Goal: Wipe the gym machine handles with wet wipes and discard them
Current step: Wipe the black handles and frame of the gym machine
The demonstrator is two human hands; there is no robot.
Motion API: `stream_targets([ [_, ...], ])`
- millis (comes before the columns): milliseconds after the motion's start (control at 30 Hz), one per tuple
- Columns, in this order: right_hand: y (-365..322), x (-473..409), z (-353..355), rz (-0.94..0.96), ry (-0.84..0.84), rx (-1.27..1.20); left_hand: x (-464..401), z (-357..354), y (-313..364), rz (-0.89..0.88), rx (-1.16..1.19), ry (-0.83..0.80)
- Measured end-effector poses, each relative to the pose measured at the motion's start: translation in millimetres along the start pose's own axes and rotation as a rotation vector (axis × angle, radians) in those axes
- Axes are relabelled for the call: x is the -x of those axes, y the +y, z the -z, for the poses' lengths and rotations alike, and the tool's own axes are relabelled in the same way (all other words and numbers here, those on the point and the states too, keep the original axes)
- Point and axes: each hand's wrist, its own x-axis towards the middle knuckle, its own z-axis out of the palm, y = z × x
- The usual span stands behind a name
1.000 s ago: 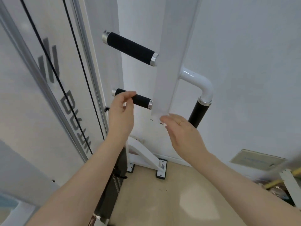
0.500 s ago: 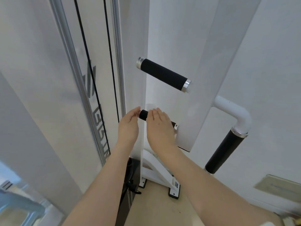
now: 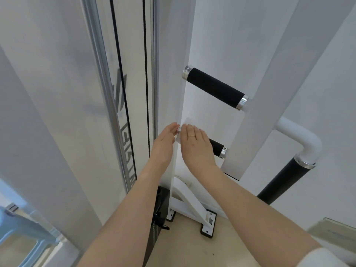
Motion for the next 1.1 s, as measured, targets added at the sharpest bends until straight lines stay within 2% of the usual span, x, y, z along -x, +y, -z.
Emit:
stream_targets([
  [200,20,6,8,-0.14,-0.089,0.12,6,2,-2,-0.037,-0.133,-0.04],
  [267,12,4,6,-0.103,-0.06,0.082,4,3,-3,-0.043,-0.139,-0.031],
  [333,1,-9,13,-0.043,-0.166,0.035,-1,4,-5,-0.037,-0.122,-0.027],
  [400,-1,-22,13,0.018,-0.191,-0.034,-4,4,-6,-0.037,-0.095,-0.034],
  [467,5,-17,17,-0.032,-0.164,0.02,-5,3,-8,-0.037,-0.069,-0.031],
  [567,21,7,10,-0.134,-0.016,0.128,-5,-1,-8,-0.014,-0.053,-0.004],
  [667,19,10,2,-0.175,-0.023,0.2,-3,-1,-7,-0.029,-0.088,0.002],
  [733,8,-7,-2,-0.127,-0.012,0.181,1,-1,-4,-0.064,-0.162,-0.019],
  [833,-2,-19,-6,-0.067,-0.093,0.172,6,-2,2,-0.131,-0.275,-0.052],
  [967,25,12,1,-0.144,-0.065,0.245,8,-2,0,-0.147,-0.298,-0.045],
  [1100,32,26,9,-0.129,-0.084,0.325,11,-7,-3,-0.134,-0.259,-0.036],
])
